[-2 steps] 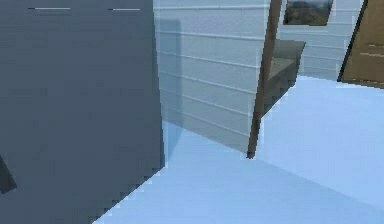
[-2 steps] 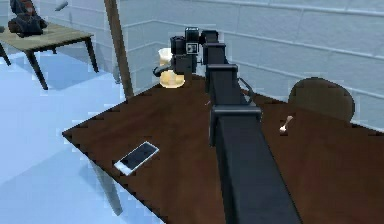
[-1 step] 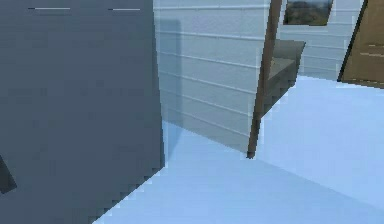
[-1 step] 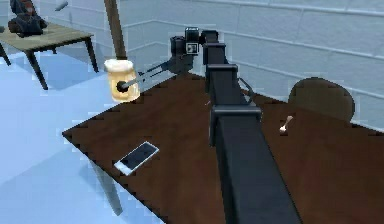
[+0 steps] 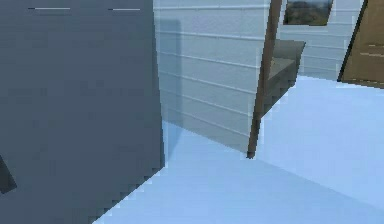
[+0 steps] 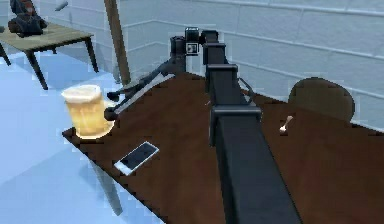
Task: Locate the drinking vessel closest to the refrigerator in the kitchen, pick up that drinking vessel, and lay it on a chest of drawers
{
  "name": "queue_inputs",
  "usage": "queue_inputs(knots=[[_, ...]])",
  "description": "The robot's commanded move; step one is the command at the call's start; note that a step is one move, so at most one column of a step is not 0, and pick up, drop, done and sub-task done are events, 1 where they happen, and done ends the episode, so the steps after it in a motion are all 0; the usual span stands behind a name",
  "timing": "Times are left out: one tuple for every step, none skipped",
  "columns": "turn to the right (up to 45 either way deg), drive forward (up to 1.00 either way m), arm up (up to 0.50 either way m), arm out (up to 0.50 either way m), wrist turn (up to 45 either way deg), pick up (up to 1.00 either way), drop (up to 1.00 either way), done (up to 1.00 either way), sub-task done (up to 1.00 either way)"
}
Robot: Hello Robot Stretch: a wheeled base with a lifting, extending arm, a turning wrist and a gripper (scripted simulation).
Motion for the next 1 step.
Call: queue_inputs(knots=[[0.0, 0.0, 0.0, 0.0, -24.0, 0.0, 0.0, 0.0, 0.0]])
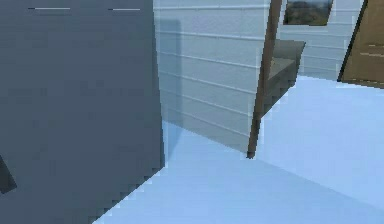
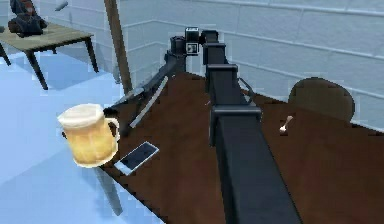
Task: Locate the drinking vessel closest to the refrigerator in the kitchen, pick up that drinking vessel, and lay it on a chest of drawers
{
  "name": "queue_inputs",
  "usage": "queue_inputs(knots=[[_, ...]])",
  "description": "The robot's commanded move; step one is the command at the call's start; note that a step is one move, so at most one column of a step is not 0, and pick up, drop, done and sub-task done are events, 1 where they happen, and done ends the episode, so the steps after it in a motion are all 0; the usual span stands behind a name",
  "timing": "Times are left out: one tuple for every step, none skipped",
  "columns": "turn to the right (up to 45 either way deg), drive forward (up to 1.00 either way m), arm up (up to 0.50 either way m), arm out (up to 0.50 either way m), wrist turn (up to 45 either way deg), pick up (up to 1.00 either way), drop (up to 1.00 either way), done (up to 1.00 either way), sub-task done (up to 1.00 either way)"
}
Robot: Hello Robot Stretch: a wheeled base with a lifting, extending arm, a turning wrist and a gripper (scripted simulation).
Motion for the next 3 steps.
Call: queue_inputs(knots=[[0.0, 0.0, 0.0, -0.44, 0.0, 0.0, 0.0, 0.0, 0.0], [-45.0, 0.0, 0.0, 0.0, 0.0, 0.0, 0.0, 0.0, 0.0], [-6.0, 0.0, 0.0, 0.0, 0.0, 0.0, 0.0, 0.0, 0.0]])
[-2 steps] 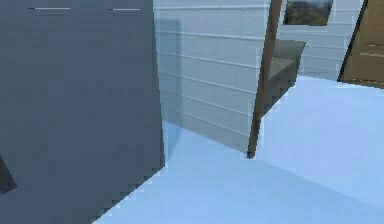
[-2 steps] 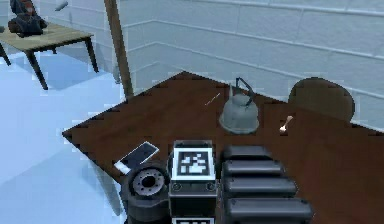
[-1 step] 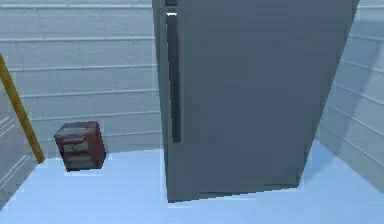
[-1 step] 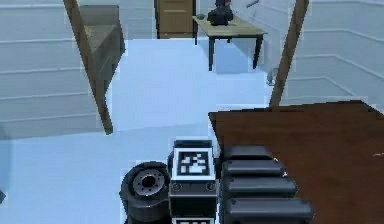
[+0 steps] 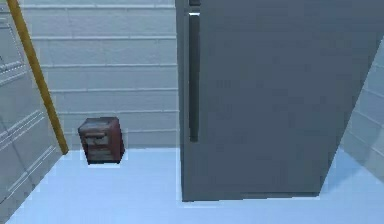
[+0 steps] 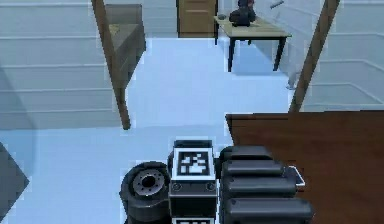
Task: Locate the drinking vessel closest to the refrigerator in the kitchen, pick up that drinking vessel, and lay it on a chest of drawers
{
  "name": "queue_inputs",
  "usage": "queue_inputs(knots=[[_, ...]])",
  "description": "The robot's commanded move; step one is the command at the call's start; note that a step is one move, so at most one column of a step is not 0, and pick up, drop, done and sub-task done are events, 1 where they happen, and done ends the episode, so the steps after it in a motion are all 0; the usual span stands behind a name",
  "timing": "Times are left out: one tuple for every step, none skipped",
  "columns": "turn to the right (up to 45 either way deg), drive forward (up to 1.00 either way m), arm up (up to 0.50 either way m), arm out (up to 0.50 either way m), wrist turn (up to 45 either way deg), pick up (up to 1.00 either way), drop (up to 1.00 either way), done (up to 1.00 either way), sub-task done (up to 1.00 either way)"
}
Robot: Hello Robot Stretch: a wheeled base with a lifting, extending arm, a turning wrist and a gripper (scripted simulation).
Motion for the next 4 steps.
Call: queue_inputs(knots=[[0.0, 0.05, 0.0, 0.0, 0.0, 0.0, 0.0, 0.0, 0.0], [-45.0, 0.0, 0.0, 0.0, 0.0, 0.0, 0.0, 0.0, 0.0], [-45.0, 0.0, 0.0, 0.0, 0.0, 0.0, 0.0, 0.0, 0.0], [0.0, 0.85, 0.0, 0.0, 0.0, 0.0, 0.0, 0.0, 0.0]])
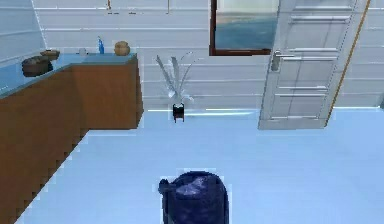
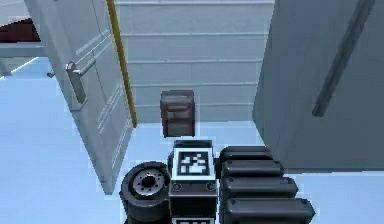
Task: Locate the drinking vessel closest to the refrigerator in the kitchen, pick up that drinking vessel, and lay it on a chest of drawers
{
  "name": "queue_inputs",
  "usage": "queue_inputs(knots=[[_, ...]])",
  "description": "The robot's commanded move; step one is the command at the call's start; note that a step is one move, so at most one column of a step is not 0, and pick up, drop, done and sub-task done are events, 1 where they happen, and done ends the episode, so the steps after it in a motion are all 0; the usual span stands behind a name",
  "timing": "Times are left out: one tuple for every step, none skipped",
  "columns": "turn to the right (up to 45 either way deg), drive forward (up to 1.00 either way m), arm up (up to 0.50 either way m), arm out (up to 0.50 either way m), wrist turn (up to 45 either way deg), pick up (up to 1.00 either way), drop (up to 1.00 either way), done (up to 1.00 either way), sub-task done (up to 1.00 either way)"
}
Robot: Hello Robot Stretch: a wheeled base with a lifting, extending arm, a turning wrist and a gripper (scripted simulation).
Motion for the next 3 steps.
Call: queue_inputs(knots=[[-36.0, 0.0, 0.0, 0.0, 0.0, 0.0, 0.0, 0.0, 0.0], [0.0, 0.9, 0.0, 0.0, 0.0, 0.0, 0.0, 0.0, 0.0], [6.0, 0.0, 0.0, 0.0, 0.0, 0.0, 0.0, 0.0, 0.0]])
